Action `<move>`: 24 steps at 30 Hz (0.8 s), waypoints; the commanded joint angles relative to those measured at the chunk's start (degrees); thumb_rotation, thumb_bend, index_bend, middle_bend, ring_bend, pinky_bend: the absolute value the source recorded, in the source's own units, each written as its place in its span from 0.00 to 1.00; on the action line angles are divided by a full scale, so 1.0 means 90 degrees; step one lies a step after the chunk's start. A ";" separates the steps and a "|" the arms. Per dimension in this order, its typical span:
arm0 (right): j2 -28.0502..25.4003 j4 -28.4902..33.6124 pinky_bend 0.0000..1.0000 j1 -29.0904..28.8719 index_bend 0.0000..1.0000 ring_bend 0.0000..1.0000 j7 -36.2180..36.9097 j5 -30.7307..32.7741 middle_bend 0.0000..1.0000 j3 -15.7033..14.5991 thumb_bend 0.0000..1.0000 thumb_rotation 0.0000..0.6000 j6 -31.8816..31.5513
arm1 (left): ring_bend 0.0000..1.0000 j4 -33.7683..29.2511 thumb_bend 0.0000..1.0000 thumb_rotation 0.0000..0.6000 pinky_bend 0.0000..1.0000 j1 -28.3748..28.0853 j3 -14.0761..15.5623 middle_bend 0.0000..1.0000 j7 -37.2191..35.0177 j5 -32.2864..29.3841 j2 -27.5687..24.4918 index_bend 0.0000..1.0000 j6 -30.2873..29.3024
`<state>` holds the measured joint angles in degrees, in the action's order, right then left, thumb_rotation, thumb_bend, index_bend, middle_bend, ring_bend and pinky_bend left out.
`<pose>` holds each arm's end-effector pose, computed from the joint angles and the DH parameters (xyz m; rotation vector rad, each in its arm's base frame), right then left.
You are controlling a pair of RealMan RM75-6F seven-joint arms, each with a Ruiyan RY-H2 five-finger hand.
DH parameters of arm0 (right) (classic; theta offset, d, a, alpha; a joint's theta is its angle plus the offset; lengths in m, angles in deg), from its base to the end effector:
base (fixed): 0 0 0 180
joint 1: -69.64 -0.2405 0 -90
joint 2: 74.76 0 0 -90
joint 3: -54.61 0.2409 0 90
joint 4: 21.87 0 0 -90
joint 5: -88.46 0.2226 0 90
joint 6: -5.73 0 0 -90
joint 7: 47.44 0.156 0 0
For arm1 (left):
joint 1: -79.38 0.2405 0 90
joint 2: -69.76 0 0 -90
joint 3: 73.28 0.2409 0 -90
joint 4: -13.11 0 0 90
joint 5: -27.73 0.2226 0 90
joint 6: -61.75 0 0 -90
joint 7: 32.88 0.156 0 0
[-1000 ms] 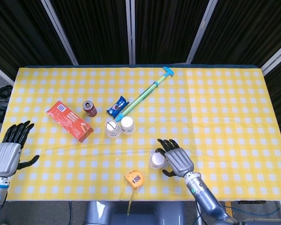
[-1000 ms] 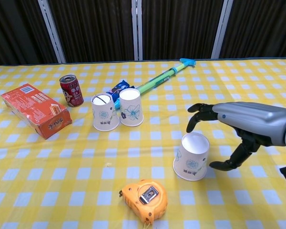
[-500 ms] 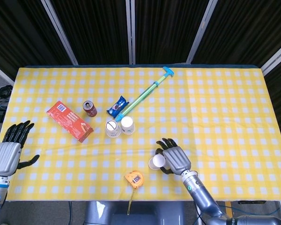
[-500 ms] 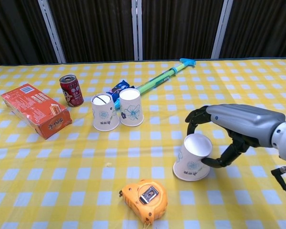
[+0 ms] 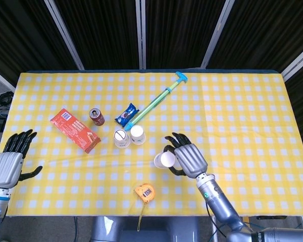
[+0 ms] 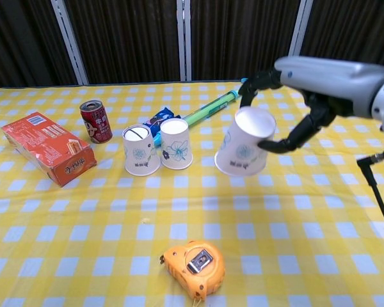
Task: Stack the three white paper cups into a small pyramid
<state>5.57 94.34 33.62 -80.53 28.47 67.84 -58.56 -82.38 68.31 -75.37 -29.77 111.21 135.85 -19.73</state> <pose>-0.0660 -0.2770 0.0178 1.8240 -1.0522 1.0968 -0.2752 0.2191 0.1158 -1.4550 -0.9395 -0.9452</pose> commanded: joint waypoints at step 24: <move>0.1331 -0.1323 0.11 -0.2683 0.48 0.00 -0.0935 0.2597 0.14 0.1159 0.27 1.00 0.0237 | 0.00 0.0353 0.21 1.00 0.00 -0.0134 -0.0259 0.00 -0.0595 -0.0520 -0.0085 0.00 0.0551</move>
<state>17.02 83.09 9.98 -89.13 51.61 78.12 -56.40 -79.23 67.14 -77.72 -35.09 106.51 135.07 -14.81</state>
